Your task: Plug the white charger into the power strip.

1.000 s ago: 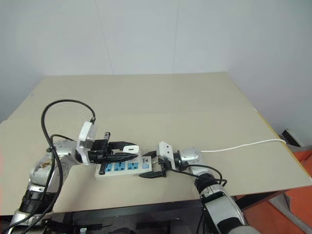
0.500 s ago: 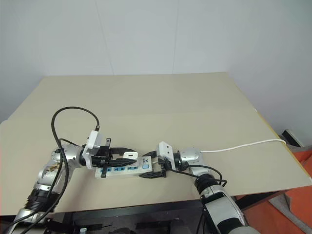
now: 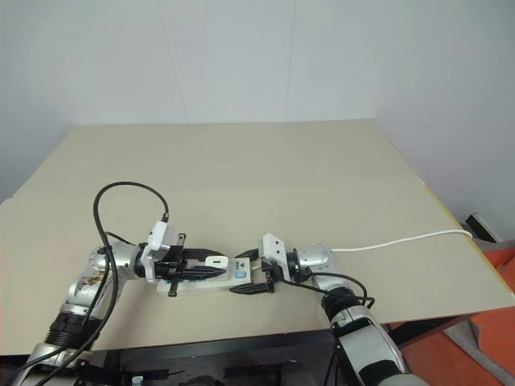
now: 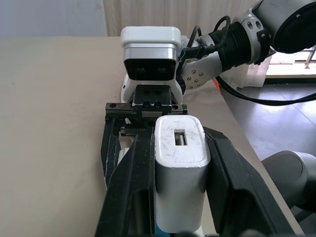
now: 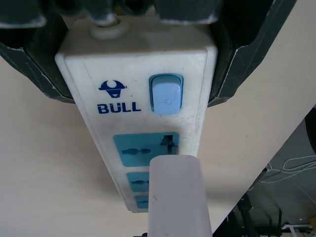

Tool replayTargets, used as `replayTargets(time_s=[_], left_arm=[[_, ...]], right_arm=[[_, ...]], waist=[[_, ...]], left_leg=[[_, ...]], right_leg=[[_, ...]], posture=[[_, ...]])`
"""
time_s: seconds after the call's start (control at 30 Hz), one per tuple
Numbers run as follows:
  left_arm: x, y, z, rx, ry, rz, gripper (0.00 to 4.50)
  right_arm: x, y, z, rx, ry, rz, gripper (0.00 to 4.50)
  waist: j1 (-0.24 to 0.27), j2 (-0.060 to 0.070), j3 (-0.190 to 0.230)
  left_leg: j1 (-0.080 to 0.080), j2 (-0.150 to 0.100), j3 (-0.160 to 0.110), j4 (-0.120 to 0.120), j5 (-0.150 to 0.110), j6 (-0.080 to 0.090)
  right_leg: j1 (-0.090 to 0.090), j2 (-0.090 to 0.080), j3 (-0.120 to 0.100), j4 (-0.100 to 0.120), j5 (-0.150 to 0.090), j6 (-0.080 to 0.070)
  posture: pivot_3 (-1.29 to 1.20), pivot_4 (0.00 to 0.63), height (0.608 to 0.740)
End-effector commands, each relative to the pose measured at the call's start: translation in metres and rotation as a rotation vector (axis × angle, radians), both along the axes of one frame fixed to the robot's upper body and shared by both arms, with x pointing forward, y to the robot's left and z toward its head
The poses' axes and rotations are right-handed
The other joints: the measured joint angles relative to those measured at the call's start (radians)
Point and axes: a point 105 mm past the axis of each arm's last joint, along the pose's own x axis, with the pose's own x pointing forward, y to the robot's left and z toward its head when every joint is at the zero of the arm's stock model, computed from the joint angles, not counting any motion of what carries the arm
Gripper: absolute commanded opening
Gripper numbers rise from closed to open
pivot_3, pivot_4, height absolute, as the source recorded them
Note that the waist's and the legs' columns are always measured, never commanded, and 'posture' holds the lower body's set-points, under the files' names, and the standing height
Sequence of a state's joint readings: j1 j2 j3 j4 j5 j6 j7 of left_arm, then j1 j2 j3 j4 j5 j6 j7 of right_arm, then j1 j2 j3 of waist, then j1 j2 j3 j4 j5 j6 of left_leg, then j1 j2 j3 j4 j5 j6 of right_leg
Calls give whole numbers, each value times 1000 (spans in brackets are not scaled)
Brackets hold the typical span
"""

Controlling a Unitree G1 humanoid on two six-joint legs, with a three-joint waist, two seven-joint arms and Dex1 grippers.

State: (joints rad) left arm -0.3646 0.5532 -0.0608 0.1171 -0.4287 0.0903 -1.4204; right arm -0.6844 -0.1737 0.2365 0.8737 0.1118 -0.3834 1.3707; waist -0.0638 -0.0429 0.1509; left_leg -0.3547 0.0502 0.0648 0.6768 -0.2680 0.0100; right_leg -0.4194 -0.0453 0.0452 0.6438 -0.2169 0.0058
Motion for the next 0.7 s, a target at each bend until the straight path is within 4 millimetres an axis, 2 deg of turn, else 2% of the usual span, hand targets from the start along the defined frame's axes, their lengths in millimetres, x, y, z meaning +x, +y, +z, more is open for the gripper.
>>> replayTargets(time_s=[0.03, 0.5, 0.7], left_arm=[[2, -3, 5, -10, -41, -2, 1010], [7, -5, 2, -8, -36, -3, 1010], [6, -1, -8, 15, -1, 1, 1010]], right_arm=[[-14, -10, -37, -135, 105, 2, 3418], [-14, -11, -38, -132, 106, -4, 3418], [-15, -11, -38, -133, 106, -5, 3418]], waist=[[0, 0, 0], [4, 0, 0], [4, 0, 0]], left_leg=[[0, 0, 0, 0, 0, 0], [0, 0, 0, 0, 0, 0], [0, 0, 0, -1, 0, 0]], right_leg=[[0, 0, 0, 0, 0, 0], [0, 0, 0, -1, -2, 3], [0, 0, 0, -1, -2, 3]], posture=[[0, 150, 740], [0, 150, 740], [0, 150, 740]])
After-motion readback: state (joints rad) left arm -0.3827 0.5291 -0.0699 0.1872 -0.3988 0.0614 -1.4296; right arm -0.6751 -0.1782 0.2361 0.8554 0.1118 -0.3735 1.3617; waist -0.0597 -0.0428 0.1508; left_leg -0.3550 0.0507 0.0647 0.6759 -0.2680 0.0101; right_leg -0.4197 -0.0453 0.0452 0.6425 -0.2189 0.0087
